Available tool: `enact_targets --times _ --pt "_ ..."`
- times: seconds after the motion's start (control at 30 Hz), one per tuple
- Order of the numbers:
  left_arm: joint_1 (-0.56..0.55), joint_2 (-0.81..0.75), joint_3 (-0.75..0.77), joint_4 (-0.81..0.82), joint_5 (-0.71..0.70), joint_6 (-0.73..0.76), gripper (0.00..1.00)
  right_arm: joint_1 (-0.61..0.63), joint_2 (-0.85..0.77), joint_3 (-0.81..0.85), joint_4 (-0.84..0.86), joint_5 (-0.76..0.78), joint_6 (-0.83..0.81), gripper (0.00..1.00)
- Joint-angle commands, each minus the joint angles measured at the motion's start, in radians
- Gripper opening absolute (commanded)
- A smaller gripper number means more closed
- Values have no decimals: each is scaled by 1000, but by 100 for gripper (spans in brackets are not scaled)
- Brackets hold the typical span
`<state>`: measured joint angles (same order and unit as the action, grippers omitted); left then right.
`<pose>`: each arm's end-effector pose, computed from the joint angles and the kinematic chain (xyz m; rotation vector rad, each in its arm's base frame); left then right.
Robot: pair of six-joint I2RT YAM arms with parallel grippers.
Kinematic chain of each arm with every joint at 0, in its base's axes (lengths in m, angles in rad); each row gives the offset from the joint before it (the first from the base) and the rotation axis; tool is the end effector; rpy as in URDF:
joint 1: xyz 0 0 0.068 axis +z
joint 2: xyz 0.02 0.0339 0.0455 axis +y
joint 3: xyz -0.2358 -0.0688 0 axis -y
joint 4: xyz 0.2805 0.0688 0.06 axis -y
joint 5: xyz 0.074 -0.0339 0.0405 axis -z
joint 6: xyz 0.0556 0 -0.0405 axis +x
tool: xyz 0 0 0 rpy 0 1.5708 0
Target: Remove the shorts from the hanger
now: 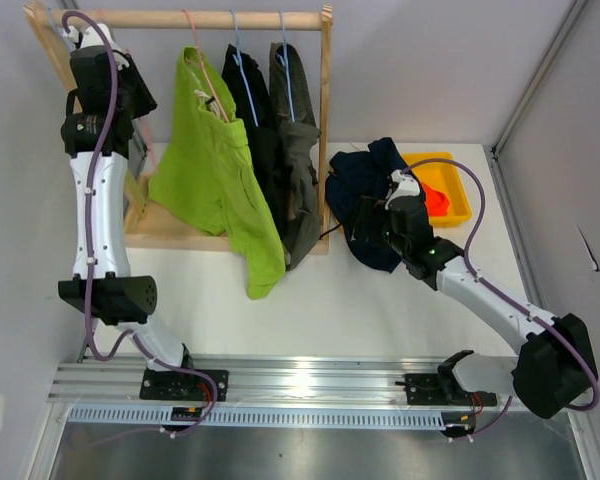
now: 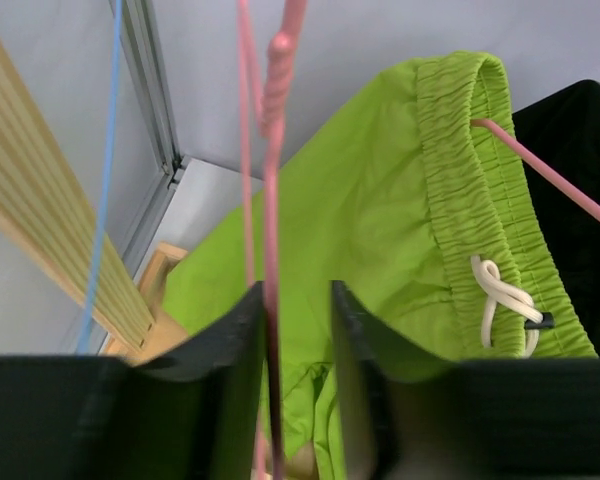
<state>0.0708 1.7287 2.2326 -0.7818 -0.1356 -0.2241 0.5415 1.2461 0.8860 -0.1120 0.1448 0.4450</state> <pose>0.3964 0.0356 0.4989 -0.3643 1.8098 0.0183 0.2983 0.1701 0.2356 -0.0080 2.0701 0.4674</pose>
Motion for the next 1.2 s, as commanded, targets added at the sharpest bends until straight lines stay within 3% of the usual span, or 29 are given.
enact_targets --times 0.0,0.33,0.47,0.73,1.17 --pt "7 -93 -4 -13 -2 -12 41 18 -46 21 -21 41 15 100" --pt "-2 -241 -11 -19 33 -27 45 66 -96 33 -67 94 15 99" --pt "-58 -264 -1 -23 65 -18 46 80 -103 48 -80 113 17 99" --pt "-193 -189 -4 2 96 -31 49 109 -114 60 -97 150 12 99" --pt "-266 -67 -19 133 123 -70 50 107 -139 27 -104 177 1 99"
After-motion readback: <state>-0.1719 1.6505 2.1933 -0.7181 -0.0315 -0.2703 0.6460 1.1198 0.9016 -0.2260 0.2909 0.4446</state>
